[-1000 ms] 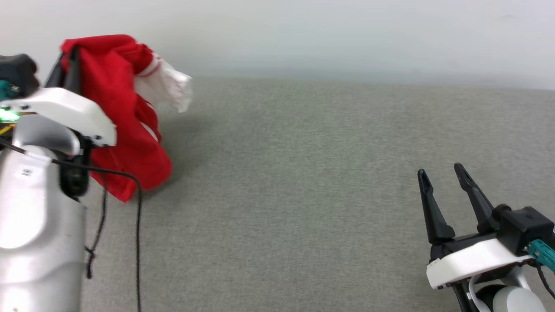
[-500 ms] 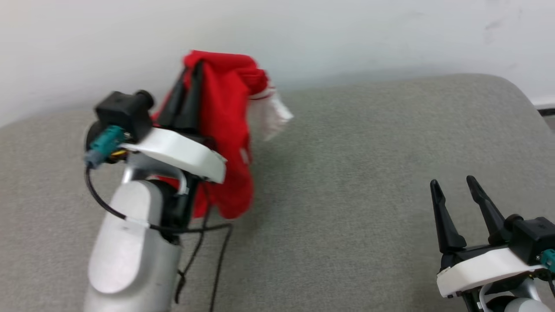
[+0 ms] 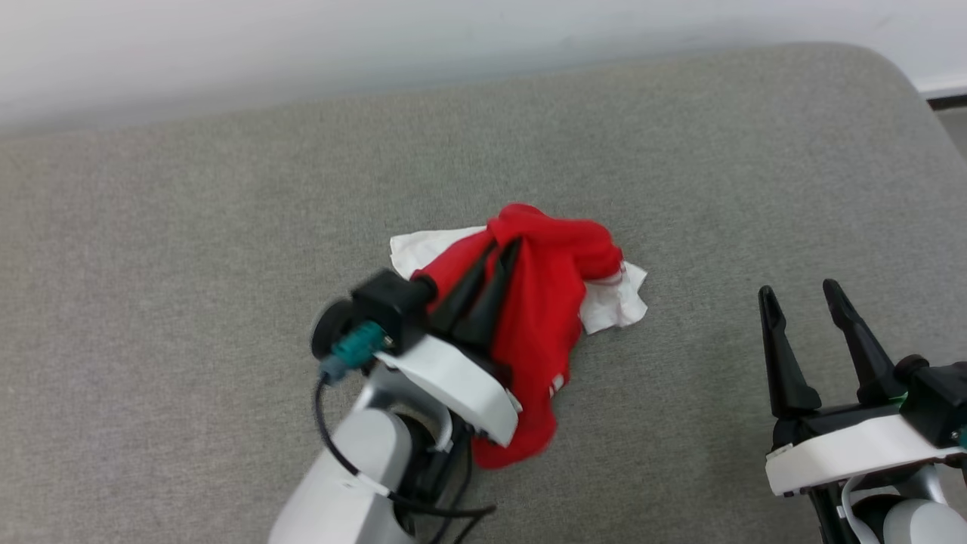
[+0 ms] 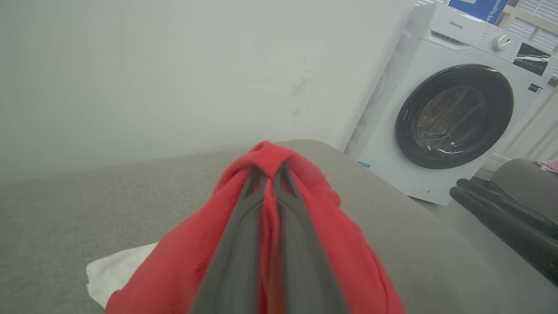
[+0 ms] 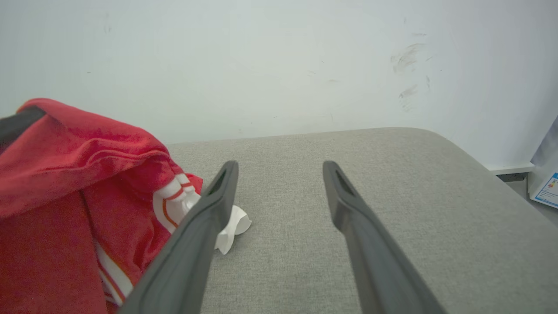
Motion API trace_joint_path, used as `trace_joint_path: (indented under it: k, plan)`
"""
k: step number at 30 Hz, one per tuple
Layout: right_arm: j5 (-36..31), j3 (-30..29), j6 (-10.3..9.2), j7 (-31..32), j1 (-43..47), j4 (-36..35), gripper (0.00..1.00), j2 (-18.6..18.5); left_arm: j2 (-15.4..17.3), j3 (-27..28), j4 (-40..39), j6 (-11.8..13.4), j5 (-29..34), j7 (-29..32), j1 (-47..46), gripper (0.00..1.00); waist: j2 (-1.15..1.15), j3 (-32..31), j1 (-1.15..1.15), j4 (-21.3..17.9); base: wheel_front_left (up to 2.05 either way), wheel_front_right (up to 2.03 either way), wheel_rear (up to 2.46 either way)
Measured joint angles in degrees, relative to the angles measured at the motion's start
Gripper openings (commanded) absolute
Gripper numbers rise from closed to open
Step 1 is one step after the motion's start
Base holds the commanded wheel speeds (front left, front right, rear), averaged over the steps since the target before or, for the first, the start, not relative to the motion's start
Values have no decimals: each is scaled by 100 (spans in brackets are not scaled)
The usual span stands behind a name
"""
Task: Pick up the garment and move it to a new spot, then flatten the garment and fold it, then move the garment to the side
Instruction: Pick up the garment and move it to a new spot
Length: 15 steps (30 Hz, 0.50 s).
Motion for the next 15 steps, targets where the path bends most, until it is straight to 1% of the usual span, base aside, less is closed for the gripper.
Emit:
trace_joint_path:
  k: [5, 11, 12, 13, 14, 15]
  plan:
    - [-19, -54, 0, -66, -105, 53, 100, -1, 0, -353, 525, -60, 91, -126, 215, 0, 0, 255, 1, 87, 0, 0, 0]
    - [-52, -96, 0, -96, -151, 172, 100, 0, 53, -569, 991, -163, 114, -194, 277, 0, 0, 266, 1, 277, 0, 0, 0]
    - [-57, -105, 0, -96, -152, 185, 100, 0, 59, -605, 1044, -185, 118, -204, 277, 15, 0, 235, 1, 296, 0, 0, 0]
    - [-71, -116, 0, -93, -151, 204, 100, -1, 60, -631, 1059, -199, 138, -266, 283, 46, 0, 197, 1, 315, 0, 0, 0]
    - [-83, -124, 0, -87, -148, 219, 100, -1, 58, -650, 1056, -208, 140, -333, 292, 100, 0, 154, 1, 333, 0, 0, 0]
    - [-83, -143, 0, -70, -146, 235, 100, 0, 56, -662, 1050, -241, 102, -407, 300, 100, 0, 108, 0, 353, 0, 0, 0]
